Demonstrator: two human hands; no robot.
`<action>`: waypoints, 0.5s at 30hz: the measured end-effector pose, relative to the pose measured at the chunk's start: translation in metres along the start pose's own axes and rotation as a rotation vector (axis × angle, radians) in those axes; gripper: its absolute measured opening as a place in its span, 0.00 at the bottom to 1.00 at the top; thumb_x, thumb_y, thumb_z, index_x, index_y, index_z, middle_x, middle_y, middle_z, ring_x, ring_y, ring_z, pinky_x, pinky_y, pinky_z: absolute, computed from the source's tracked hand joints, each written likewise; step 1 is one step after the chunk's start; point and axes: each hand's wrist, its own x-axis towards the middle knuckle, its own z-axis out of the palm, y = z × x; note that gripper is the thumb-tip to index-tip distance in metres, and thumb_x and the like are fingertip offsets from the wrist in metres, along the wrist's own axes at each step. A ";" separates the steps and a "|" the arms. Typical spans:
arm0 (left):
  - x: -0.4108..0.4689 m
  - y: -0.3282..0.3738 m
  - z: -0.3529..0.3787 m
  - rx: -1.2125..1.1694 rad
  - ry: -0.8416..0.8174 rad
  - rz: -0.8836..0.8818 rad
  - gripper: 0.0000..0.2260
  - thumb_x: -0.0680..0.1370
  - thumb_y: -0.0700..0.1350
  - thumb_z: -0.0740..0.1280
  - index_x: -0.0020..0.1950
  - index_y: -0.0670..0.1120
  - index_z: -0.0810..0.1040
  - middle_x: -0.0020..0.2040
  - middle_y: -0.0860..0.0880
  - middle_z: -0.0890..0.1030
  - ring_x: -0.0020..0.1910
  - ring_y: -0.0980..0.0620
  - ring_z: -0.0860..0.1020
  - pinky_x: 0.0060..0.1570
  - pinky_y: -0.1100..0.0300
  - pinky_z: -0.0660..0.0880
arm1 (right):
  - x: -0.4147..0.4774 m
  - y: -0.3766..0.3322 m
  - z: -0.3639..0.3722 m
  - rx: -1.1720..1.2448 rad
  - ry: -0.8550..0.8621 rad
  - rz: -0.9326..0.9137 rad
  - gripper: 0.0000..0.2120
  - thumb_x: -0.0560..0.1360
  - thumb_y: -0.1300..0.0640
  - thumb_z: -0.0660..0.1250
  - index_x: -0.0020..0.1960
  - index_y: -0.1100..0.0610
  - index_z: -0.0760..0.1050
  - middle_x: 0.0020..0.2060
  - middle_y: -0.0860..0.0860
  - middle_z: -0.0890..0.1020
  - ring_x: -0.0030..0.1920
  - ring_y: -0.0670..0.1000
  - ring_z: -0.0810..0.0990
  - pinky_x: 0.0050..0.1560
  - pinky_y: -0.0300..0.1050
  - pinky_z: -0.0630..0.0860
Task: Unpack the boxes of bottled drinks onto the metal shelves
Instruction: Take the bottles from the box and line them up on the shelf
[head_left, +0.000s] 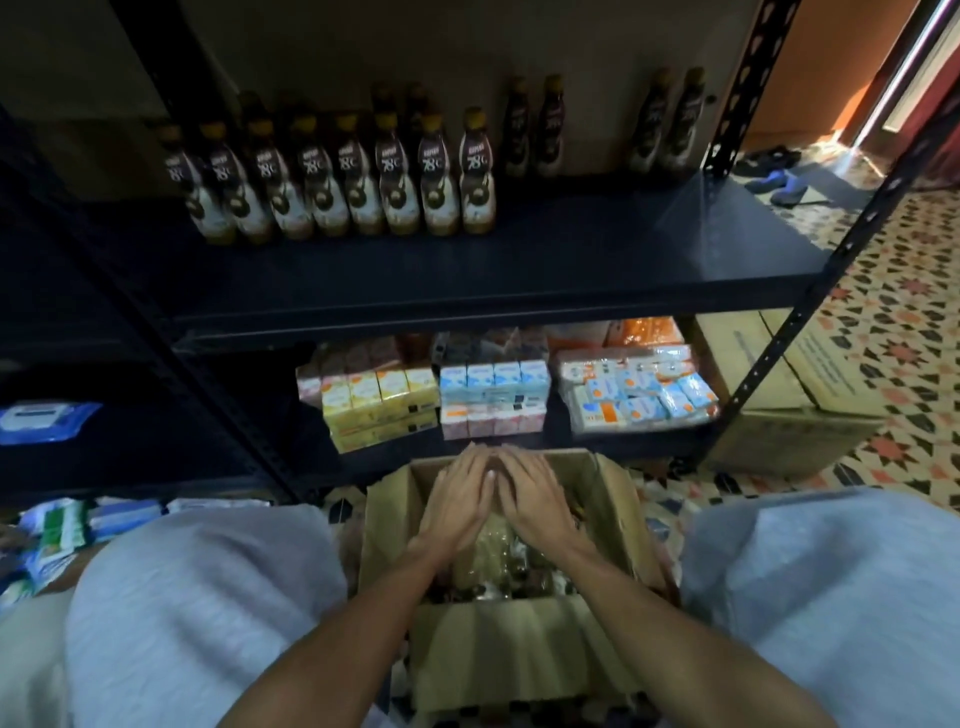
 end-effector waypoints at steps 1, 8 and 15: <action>-0.002 -0.003 0.002 -0.066 -0.006 -0.024 0.14 0.85 0.51 0.53 0.60 0.51 0.77 0.60 0.50 0.80 0.62 0.51 0.76 0.58 0.56 0.71 | -0.003 0.004 0.000 -0.009 -0.025 0.020 0.13 0.81 0.55 0.62 0.60 0.56 0.81 0.57 0.52 0.83 0.59 0.52 0.81 0.65 0.51 0.75; 0.010 -0.036 0.014 -0.098 -0.212 -0.294 0.12 0.82 0.48 0.62 0.40 0.51 0.79 0.36 0.54 0.80 0.36 0.55 0.79 0.37 0.59 0.71 | -0.012 0.044 -0.001 -0.059 -0.240 0.389 0.17 0.81 0.47 0.61 0.44 0.55 0.83 0.39 0.53 0.84 0.42 0.55 0.83 0.45 0.45 0.78; 0.022 -0.076 0.052 -0.134 -0.477 -0.535 0.08 0.81 0.41 0.64 0.43 0.44 0.80 0.38 0.47 0.81 0.36 0.53 0.78 0.39 0.58 0.76 | -0.010 0.077 0.017 -0.088 -0.553 0.514 0.15 0.82 0.48 0.61 0.49 0.56 0.82 0.44 0.55 0.83 0.43 0.52 0.79 0.48 0.45 0.75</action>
